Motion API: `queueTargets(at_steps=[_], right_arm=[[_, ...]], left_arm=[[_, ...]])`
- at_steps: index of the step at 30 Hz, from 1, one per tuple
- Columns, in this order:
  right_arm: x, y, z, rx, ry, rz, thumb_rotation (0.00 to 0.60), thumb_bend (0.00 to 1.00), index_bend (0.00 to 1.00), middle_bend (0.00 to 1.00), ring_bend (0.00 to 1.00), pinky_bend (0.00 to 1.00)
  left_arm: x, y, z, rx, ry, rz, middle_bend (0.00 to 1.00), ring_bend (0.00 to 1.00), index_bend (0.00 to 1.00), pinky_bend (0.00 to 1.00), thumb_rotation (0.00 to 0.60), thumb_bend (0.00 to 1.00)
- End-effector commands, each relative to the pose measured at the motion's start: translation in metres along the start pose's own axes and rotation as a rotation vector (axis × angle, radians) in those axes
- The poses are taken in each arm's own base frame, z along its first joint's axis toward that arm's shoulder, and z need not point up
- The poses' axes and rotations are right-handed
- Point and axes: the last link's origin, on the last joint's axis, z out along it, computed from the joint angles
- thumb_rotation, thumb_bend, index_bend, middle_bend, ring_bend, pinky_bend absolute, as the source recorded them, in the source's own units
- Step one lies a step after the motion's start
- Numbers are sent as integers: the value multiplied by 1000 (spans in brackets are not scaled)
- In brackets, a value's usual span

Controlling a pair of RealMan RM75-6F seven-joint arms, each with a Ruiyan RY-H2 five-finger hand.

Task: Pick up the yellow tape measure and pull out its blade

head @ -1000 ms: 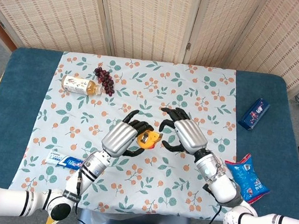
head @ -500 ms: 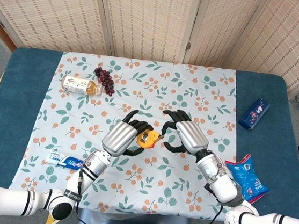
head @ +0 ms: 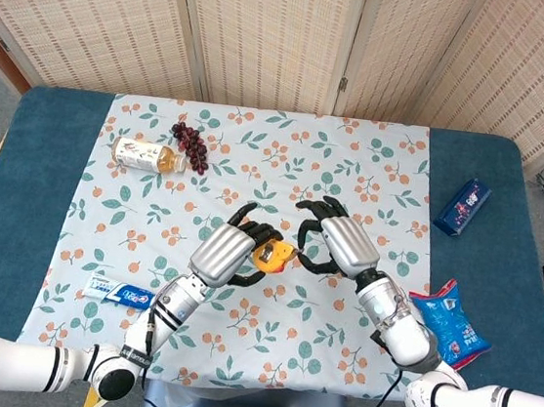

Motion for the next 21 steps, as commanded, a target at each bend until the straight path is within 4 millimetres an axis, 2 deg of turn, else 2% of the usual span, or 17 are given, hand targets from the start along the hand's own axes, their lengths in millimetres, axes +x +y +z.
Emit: queueTargets(at_steps=[1, 13, 21], right_arm=[[-1, 0, 1, -2, -2, -2, 600, 374, 626, 192, 140, 27], [-4, -2, 3, -4, 1, -6, 600, 374, 657, 222, 152, 35], [1, 0, -2, -12, 16, 1, 600, 396, 679, 239, 172, 36]], left_arm=[[-1, 0, 0, 0, -2, 2, 546, 470, 618, 95, 600, 379], [-2, -3, 1, 7, -5, 4, 546, 470, 618, 95, 600, 379], [-4, -19, -1, 34, -5, 20, 546, 470, 619, 95, 600, 379]])
